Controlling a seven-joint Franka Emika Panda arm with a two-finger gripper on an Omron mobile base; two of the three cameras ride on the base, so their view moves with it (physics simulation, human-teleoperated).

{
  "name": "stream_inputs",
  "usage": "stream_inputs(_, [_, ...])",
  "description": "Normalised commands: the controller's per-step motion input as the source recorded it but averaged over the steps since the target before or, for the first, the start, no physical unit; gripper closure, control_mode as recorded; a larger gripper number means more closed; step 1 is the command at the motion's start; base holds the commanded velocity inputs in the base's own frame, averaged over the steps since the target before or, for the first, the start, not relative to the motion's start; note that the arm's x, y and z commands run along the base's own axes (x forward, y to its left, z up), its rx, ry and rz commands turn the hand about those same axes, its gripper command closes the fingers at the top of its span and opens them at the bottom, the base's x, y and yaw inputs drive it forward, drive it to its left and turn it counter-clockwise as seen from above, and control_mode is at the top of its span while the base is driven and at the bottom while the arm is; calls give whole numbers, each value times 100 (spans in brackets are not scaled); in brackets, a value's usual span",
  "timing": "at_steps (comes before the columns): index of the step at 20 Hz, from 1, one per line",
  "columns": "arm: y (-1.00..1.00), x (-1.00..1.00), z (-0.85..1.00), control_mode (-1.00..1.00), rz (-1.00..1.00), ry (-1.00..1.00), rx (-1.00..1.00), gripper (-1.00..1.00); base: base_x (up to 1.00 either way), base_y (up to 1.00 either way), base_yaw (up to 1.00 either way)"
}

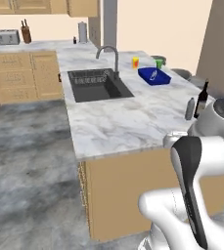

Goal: Place the drinks on the dining counter in a tight cluster.

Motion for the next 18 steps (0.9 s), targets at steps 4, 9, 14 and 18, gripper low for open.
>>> stream_inputs(4, [0,0,0,100,0,0,0,-100,-17,100,-23])
stream_inputs(9, [0,0,0,100,0,0,0,-100,-1,100,-25])
stream_inputs(14, [0,0,0,100,0,0,0,-100,33,100,-28])
stream_inputs(18, [0,0,0,100,0,0,0,-100,56,100,-25])
